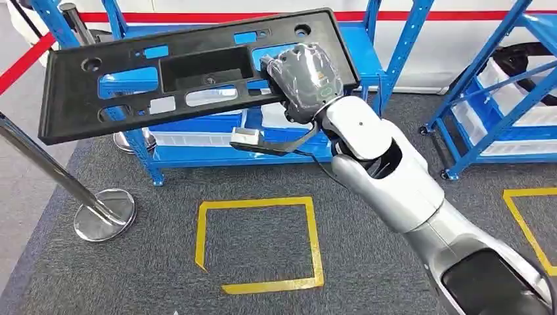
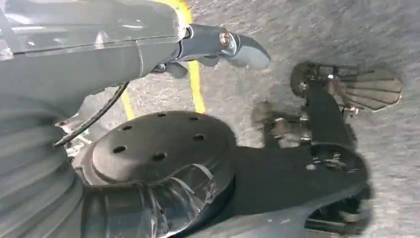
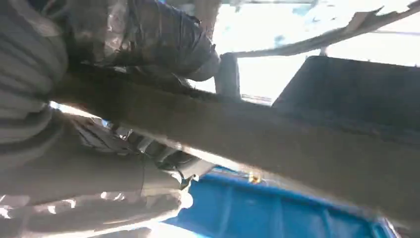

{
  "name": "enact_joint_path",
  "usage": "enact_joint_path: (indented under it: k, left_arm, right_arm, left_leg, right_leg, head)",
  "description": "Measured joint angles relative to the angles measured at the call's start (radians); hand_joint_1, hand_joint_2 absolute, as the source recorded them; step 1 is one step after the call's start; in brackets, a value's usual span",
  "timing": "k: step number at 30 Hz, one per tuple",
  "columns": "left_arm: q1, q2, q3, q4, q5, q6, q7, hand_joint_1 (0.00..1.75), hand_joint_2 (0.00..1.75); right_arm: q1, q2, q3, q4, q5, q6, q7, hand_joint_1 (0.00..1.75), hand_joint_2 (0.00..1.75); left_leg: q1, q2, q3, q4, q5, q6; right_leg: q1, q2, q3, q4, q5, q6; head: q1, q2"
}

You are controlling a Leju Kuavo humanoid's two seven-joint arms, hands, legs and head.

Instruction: Take the parts from the cabinet and place them on the table.

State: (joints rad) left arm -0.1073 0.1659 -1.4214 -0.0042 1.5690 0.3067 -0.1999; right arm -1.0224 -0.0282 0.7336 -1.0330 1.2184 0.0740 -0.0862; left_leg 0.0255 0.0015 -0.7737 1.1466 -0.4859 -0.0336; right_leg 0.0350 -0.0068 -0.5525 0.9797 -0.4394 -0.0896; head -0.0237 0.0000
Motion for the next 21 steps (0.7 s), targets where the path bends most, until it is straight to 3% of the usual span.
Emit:
enact_joint_path:
  k: [1, 2, 3, 4, 5, 6, 7, 8, 9, 10, 11, 12, 13, 14, 16, 17, 18, 19, 20, 21]
  left_arm:
    - [0.000, 0.002, 0.000, 0.000, 0.001, 0.000, 0.000, 0.00, 1.75]
    - [-0.001, 0.002, 0.000, 0.000, 0.001, 0.000, 0.000, 0.00, 1.75]
    - [-0.001, 0.003, 0.000, 0.000, 0.001, 0.000, 0.000, 0.00, 1.75]
    - [0.000, 0.003, 0.000, 0.000, 0.000, 0.000, 0.000, 0.00, 1.75]
    - [0.000, 0.005, 0.000, 0.000, 0.001, 0.000, 0.000, 0.00, 1.75]
    - [0.000, 0.006, 0.000, 0.000, 0.000, 0.000, 0.000, 0.00, 1.75]
    - [-0.002, 0.008, 0.000, 0.000, 0.000, 0.000, 0.000, 0.00, 1.75]
    - [-0.003, 0.012, 0.000, 0.001, 0.000, 0.000, 0.000, 0.00, 1.75]
    - [-0.002, 0.012, 0.000, 0.002, 0.000, 0.000, -0.001, 0.00, 1.75]
    - [-0.002, 0.012, 0.000, 0.002, -0.001, 0.000, -0.001, 0.00, 1.75]
    - [-0.002, 0.013, 0.000, 0.002, -0.001, 0.000, -0.001, 0.00, 1.75]
    - [-0.001, 0.013, 0.000, 0.003, 0.000, 0.000, -0.001, 0.00, 1.75]
    - [-0.003, 0.011, 0.000, 0.003, 0.000, 0.000, 0.000, 0.00, 1.75]
    - [-0.005, 0.013, 0.000, 0.003, 0.000, 0.000, 0.000, 0.00, 1.75]
    - [-0.004, 0.014, 0.000, 0.003, 0.000, 0.000, 0.000, 0.00, 1.75]
    - [-0.004, 0.014, 0.000, 0.003, 0.000, 0.000, 0.000, 0.00, 1.75]
    - [-0.002, 0.014, 0.000, 0.003, 0.000, 0.000, 0.000, 0.00, 1.75]
    - [-0.002, 0.014, 0.000, 0.003, 0.000, 0.000, 0.000, 0.00, 1.75]
    - [-0.002, 0.014, 0.000, 0.003, 0.000, 0.000, 0.000, 0.00, 1.75]
    - [-0.002, 0.014, 0.000, 0.003, 0.000, 0.000, 0.000, 0.00, 1.75]
  right_arm:
    - [0.001, 0.000, 0.000, 0.000, 0.000, 0.000, 0.000, 1.75, 1.75]
    - [0.003, 0.000, 0.000, 0.000, 0.000, 0.000, 0.000, 1.75, 1.75]
    - [0.006, 0.000, 0.001, 0.001, 0.000, 0.000, 0.000, 1.75, 1.75]
    - [0.010, 0.000, 0.001, 0.002, 0.000, 0.000, 0.000, 1.75, 1.75]
    - [0.013, 0.000, 0.002, 0.003, 0.000, 0.000, 0.000, 1.75, 1.75]
    - [0.013, -0.001, 0.002, 0.003, 0.000, 0.000, 0.000, 1.75, 1.75]
    - [0.012, 0.000, 0.002, 0.002, 0.000, 0.000, 0.000, 1.75, 1.75]
    - [0.011, -0.002, 0.002, 0.002, 0.000, -0.001, 0.000, 1.75, 1.75]
    - [0.014, -0.002, 0.002, 0.002, 0.000, -0.001, 0.000, 1.75, 1.75]
    - [0.015, -0.002, 0.002, 0.003, 0.000, -0.001, 0.000, 1.75, 1.75]
    - [0.014, -0.002, 0.002, 0.003, 0.000, -0.001, 0.000, 1.75, 1.75]
    - [0.014, -0.003, 0.002, 0.003, 0.000, 0.000, 0.000, 1.75, 1.75]
    - [0.014, -0.004, 0.002, 0.004, 0.000, 0.000, 0.000, 1.75, 1.75]
    - [0.013, -0.005, 0.002, 0.005, 0.000, 0.000, 0.000, 1.75, 1.75]
    - [0.013, -0.008, 0.002, 0.005, 0.000, 0.000, 0.000, 1.75, 1.75]
    - [0.016, -0.009, 0.002, 0.006, 0.000, 0.000, 0.000, 1.75, 1.75]
    - [0.019, -0.010, 0.002, 0.007, 0.000, 0.000, 0.000, 1.75, 1.75]
    - [0.022, -0.011, 0.002, 0.008, 0.000, 0.000, 0.000, 1.75, 1.75]
    - [0.023, -0.011, 0.002, 0.009, 0.000, 0.000, 0.000, 1.75, 1.75]
    - [0.023, -0.011, 0.002, 0.009, 0.000, 0.000, 0.000, 1.75, 1.75]
  left_leg:
    - [0.000, 0.000, -0.007, 0.082, -0.048, -0.002]
    - [-0.002, 0.000, -0.011, 0.152, -0.057, -0.004]
    - [-0.003, 0.000, -0.005, 0.200, -0.029, -0.005]
    - [-0.003, 0.000, 0.016, 0.207, 0.015, -0.006]
    - [-0.003, 0.000, 0.055, 0.179, 0.053, -0.005]
    - [-0.003, 0.000, 0.117, 0.112, 0.058, -0.002]
    - [-0.005, -0.002, 0.192, 0.021, 0.017, 0.004]
    - [-0.011, -0.001, 0.272, -0.096, -0.048, 0.004]
    - [-0.014, 0.001, 0.279, -0.113, -0.061, 0.016]
    - [-0.016, -0.001, 0.270, -0.120, -0.054, 0.018]
    - [-0.019, 0.000, 0.265, -0.117, -0.046, 0.028]
    - [-0.012, 0.004, 0.257, -0.130, -0.028, 0.039]
    - [-0.009, 0.015, 0.250, -0.132, -0.012, 0.045]
    - [-0.009, 0.015, 0.239, -0.135, 0.004, 0.055]
    - [-0.008, 0.016, 0.199, -0.136, 0.038, 0.052]
    - [-0.006, 0.017, 0.178, -0.135, 0.053, 0.049]
    - [-0.004, 0.018, 0.156, -0.134, 0.069, 0.044]
    - [-0.001, 0.019, 0.135, -0.134, 0.084, 0.039]
    - [0.004, 0.020, 0.116, -0.133, 0.098, 0.032]
    - [0.009, 0.020, 0.099, -0.132, 0.111, 0.025]
  right_leg:
    - [0.002, 0.000, -0.023, 0.002, 0.018, 0.000]
    - [0.003, 0.000, -0.044, 0.007, 0.033, 0.000]
    - [0.004, 0.000, -0.068, 0.013, 0.047, 0.002]
    - [0.004, 0.000, -0.093, 0.020, 0.060, 0.004]
    - [0.003, 0.000, -0.116, 0.027, 0.072, 0.007]
    - [0.003, 0.002, -0.139, 0.037, 0.084, 0.010]
    - [0.002, 0.003, -0.155, 0.050, 0.094, 0.013]
    - [0.008, 0.005, -0.171, 0.062, 0.099, 0.018]
    - [0.006, 0.002, -0.171, 0.062, 0.111, 0.023]
    - [0.001, 0.002, -0.170, 0.060, 0.120, 0.026]
    - [-0.003, 0.002, -0.172, 0.056, 0.133, 0.033]
    - [0.003, 0.006, -0.175, 0.053, 0.144, 0.039]
    - [-0.004, 0.014, -0.187, 0.069, 0.102, 0.049]
    - [-0.010, 0.014, -0.198, 0.110, 0.032, 0.060]
    - [-0.028, 0.012, -0.228, 0.252, -0.089, 0.077]
    - [-0.036, 0.012, -0.238, 0.321, -0.113, 0.083]
    - [-0.045, 0.011, -0.235, 0.370, -0.101, 0.090]
    - [-0.052, 0.011, -0.213, 0.376, -0.064, 0.097]
    - [-0.059, 0.011, -0.173, 0.343, -0.025, 0.104]
    - [-0.065, 0.010, -0.115, 0.277, -0.008, 0.110]
  head:
    - [0.000, 0.000]
    - [0.000, 0.000]
    - [0.000, 0.000]
    - [0.000, 0.000]
    - [0.000, 0.000]
    - [0.000, 0.000]
    - [0.000, 0.000]
    - [0.000, 0.000]
    - [0.001, 0.000]
    - [0.001, 0.000]
    - [-0.002, 0.001]
    - [0.000, 0.000]
    - [-0.001, 0.000]
    - [0.002, 0.000]
    - [0.002, 0.000]
    - [0.002, 0.000]
    - [0.002, 0.000]
    - [0.002, 0.000]
    - [0.002, 0.000]
    - [0.002, 0.000]
